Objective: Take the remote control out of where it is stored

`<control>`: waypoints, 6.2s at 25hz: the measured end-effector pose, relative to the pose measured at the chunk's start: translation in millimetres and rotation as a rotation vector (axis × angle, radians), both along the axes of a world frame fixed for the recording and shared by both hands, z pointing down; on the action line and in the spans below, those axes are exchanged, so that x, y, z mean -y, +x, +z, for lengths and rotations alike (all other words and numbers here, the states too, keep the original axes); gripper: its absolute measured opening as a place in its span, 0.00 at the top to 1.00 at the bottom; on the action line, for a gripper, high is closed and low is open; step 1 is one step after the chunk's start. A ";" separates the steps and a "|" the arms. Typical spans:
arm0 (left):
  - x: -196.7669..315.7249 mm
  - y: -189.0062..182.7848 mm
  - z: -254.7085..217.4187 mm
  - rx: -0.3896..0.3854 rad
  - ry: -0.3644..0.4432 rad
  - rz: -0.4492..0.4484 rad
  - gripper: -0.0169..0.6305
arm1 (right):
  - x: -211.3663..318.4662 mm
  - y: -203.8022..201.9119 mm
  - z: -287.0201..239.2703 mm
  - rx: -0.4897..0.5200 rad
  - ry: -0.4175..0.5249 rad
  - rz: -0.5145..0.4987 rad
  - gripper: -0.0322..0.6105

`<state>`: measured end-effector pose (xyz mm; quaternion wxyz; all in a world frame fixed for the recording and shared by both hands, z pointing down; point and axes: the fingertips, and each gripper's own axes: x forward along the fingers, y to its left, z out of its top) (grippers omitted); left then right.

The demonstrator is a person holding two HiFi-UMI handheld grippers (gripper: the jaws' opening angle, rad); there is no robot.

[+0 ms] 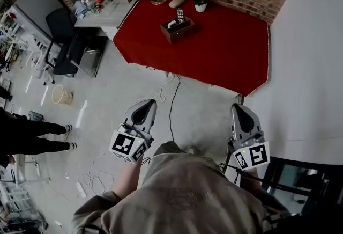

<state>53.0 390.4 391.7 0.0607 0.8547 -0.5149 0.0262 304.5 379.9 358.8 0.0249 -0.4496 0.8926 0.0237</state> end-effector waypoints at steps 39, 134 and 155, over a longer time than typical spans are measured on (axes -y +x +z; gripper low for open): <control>296.6 -165.9 22.7 0.011 0.038 0.043 0.96 | 279.1 -160.0 -12.0 -0.052 0.053 0.029 0.93; 462.8 -163.8 -4.7 -0.059 0.030 0.039 0.96 | 548.5 -309.4 188.7 -0.812 -0.238 -0.719 0.59; 471.0 -166.6 10.3 -0.071 -0.024 0.014 0.96 | 557.0 -313.9 331.7 -1.292 -0.283 -0.997 0.58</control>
